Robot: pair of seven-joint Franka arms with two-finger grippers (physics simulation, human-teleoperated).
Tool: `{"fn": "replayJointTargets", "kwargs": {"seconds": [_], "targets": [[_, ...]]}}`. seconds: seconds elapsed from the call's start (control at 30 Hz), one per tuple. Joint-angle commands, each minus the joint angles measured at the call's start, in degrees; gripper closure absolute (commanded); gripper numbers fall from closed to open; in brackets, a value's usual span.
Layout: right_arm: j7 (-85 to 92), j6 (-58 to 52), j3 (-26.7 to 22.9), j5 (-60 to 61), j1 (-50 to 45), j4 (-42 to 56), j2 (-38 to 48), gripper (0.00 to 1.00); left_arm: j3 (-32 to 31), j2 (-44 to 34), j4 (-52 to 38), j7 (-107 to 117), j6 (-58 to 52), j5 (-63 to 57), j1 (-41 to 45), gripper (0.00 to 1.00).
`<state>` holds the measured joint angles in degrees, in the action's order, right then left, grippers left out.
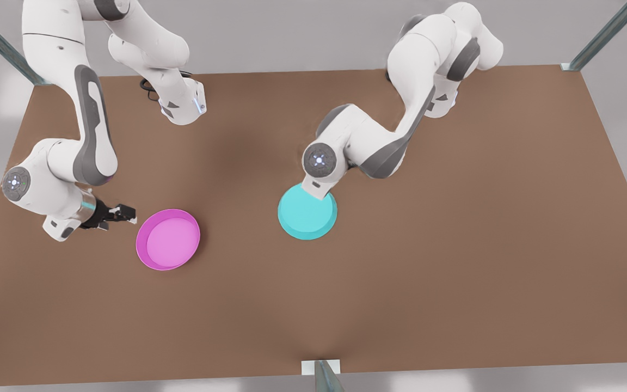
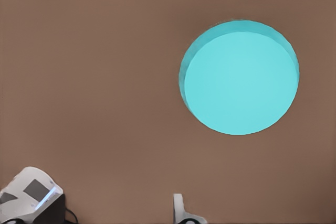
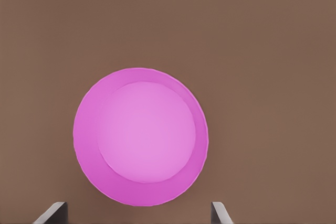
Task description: Flip the blue plate over with the left arm, and stack the pink plate on top of the blue plate with the right arm
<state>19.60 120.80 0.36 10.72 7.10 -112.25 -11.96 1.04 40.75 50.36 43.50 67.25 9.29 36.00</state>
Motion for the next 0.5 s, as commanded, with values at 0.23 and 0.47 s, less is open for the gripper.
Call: {"fn": "replayJointTargets", "kwargs": {"seconds": [0.23, 0.47], "targets": [[22.2, 1.4, -8.6, 22.9, 1.2, -1.0, -11.8, 0.0, 14.9, -10.2, 4.3, -33.7, 4.8, -7.3, -11.0, 0.0], [26.2, 3.6, -10.0, 23.3, 0.5, -1.0, -16.9, 0.01, -11.3, -19.2, 17.4, -32.6, 15.1, -21.9, -28.8, 0.0]]}}
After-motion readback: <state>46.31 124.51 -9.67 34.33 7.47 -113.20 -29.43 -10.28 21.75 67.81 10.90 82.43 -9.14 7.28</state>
